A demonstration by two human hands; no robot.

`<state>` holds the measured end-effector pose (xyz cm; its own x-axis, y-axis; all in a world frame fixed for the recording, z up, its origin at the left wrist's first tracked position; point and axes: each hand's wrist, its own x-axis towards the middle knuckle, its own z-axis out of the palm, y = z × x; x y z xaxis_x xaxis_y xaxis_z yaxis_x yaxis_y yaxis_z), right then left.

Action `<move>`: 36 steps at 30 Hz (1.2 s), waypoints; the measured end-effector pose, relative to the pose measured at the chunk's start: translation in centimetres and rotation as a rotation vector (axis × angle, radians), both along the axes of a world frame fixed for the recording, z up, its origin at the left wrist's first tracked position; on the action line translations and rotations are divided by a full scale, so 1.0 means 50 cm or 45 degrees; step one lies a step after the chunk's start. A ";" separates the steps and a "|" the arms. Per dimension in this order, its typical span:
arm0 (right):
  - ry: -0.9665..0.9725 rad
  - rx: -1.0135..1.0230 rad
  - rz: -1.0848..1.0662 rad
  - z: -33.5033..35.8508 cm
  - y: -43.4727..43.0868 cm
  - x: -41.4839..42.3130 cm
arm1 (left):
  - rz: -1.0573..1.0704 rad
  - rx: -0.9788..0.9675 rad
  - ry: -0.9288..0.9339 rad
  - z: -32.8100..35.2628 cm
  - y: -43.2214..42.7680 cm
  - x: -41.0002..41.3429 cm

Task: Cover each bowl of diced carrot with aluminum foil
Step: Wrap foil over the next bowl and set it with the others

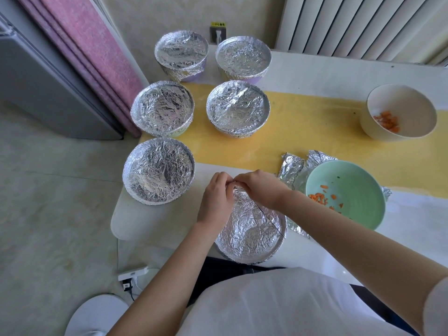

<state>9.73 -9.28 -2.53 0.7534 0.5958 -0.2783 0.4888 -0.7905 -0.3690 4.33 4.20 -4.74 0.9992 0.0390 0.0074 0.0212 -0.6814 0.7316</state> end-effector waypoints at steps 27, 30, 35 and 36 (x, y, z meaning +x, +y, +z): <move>0.065 0.114 -0.164 -0.016 -0.037 -0.004 | 0.009 0.157 -0.079 0.004 -0.013 0.005; 0.087 0.117 -0.198 -0.019 -0.036 -0.003 | 0.011 0.159 -0.087 0.004 -0.013 0.004; 0.093 0.093 -0.231 -0.019 -0.030 -0.001 | 0.015 0.156 -0.083 0.003 -0.014 0.005; 0.088 0.082 -0.223 -0.019 -0.031 -0.001 | 0.017 0.150 -0.081 0.003 -0.015 0.005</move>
